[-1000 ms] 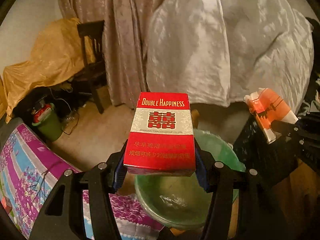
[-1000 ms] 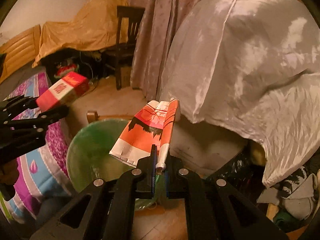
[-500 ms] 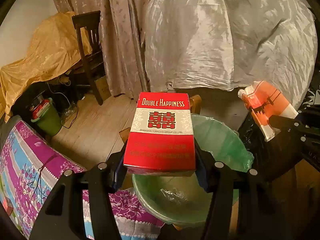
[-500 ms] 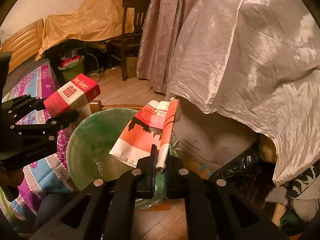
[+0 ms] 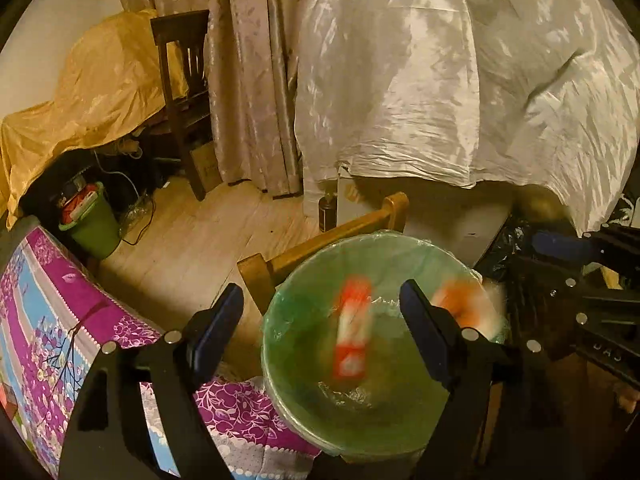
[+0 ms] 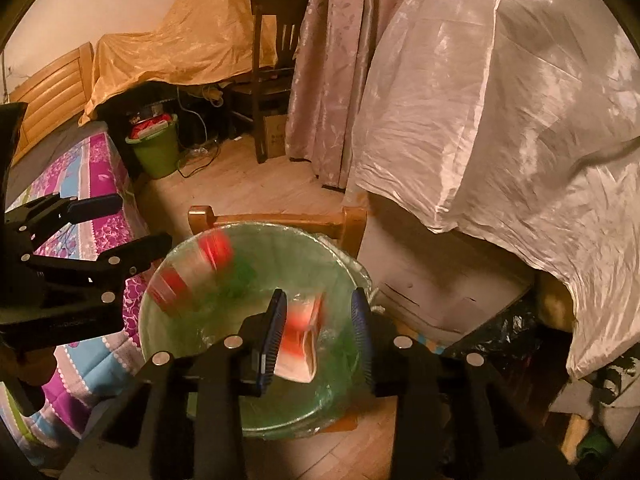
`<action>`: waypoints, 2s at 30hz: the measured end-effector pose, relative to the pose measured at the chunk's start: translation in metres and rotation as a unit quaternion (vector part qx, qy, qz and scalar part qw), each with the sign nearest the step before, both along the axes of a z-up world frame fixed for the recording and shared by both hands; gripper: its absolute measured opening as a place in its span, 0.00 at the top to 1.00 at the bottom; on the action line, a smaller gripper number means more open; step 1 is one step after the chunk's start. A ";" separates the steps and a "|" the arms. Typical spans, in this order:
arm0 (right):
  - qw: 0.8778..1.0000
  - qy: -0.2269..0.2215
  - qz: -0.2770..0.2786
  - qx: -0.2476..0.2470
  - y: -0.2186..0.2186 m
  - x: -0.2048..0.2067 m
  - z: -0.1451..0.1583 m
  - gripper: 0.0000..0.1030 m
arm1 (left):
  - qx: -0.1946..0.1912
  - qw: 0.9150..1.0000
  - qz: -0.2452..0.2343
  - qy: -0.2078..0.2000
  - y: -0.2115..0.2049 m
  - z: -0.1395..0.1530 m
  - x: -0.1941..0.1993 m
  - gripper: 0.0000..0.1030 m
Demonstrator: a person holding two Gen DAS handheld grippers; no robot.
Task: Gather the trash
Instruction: 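Open the left tool over the bin while the right tool releases the wrapper, then move both open tools back over the trash on the quilt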
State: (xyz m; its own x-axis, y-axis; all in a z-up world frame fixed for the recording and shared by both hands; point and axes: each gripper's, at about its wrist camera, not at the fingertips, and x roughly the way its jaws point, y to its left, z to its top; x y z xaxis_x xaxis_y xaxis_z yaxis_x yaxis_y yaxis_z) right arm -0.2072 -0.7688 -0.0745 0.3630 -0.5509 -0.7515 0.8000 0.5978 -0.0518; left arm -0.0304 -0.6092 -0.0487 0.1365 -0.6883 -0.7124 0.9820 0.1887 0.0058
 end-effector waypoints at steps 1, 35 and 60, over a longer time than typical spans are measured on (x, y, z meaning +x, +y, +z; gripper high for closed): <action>1.000 -0.002 -0.002 0.000 0.000 0.000 0.000 0.67 | -0.001 1.000 0.001 0.000 0.001 0.000 0.001 0.25; 0.990 -0.074 -0.004 -0.117 0.079 0.023 0.032 0.67 | -0.033 0.990 0.115 -0.080 0.067 0.020 0.028 0.25; 0.950 -0.136 0.256 -0.115 0.323 0.201 0.037 0.67 | -0.055 0.894 0.437 -0.087 0.358 0.032 0.159 0.20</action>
